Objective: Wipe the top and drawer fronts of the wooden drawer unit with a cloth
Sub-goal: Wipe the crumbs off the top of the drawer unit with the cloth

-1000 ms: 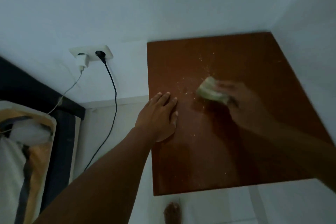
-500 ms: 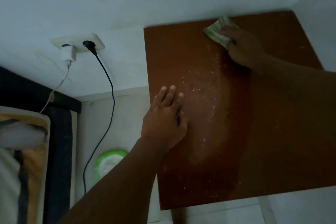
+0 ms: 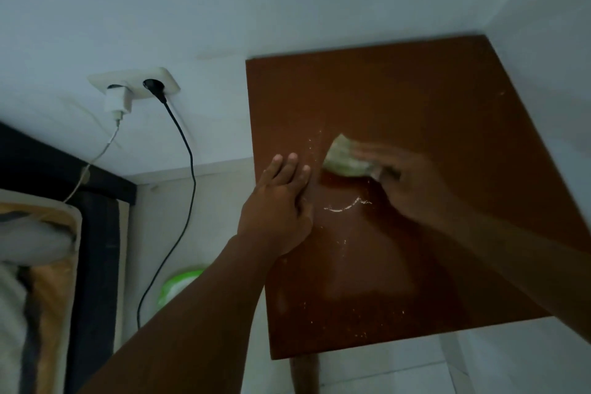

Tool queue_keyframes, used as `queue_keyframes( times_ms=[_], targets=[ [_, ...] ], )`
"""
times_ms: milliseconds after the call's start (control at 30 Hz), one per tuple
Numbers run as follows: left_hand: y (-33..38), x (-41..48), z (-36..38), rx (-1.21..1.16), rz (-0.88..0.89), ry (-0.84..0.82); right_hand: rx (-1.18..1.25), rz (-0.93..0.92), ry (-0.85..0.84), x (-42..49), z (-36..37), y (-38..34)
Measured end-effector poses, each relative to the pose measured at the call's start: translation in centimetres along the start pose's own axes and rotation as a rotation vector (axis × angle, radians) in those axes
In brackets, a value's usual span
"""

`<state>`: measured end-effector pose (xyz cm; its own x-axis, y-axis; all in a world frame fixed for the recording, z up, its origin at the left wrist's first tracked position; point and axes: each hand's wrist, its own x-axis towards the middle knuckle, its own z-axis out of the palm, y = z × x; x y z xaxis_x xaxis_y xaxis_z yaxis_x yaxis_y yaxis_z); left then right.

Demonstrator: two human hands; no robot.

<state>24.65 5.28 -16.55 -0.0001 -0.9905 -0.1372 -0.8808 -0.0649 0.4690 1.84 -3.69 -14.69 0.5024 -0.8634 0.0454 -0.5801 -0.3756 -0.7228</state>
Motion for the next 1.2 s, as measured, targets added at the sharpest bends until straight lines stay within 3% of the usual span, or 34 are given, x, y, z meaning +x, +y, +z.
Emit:
queue_keyframes(
  times_ms=[100, 233, 300, 433, 767, 900, 1067, 1200],
  targets=[
    [-0.2, -0.1, 0.3, -0.012, 0.01, 0.011, -0.095, -0.001, 0.132, 7.6, -2.7, 1.3],
    [-0.3, -0.2, 0.2, -0.027, 0.003, 0.005, -0.311, 0.078, 0.006, 12.6, -2.7, 3.5],
    [-0.3, -0.1, -0.1, -0.042, 0.008, -0.001, -0.322, 0.079, 0.045, 12.0, -1.1, 4.0],
    [-0.4, -0.1, -0.3, -0.07, 0.024, -0.006, -0.235, -0.08, 0.01, 7.7, 1.4, 2.4],
    [0.4, -0.1, -1.7, -0.006, -0.001, -0.159, -0.097, -0.229, -0.24, -11.6, 4.4, -2.7],
    [0.9, -2.7, -1.7, 0.074, -0.002, -0.148, -0.072, -0.212, -0.2, -15.5, 4.5, -4.0],
    [0.2, -9.4, 0.5, 0.108, 0.04, -0.031, -0.181, -0.099, 0.03, -6.5, 1.0, -2.4],
    [0.8, -13.9, 3.0, 0.066, 0.03, 0.038, -0.367, -0.1, -0.115, -0.9, 0.4, 1.1]
  ],
)
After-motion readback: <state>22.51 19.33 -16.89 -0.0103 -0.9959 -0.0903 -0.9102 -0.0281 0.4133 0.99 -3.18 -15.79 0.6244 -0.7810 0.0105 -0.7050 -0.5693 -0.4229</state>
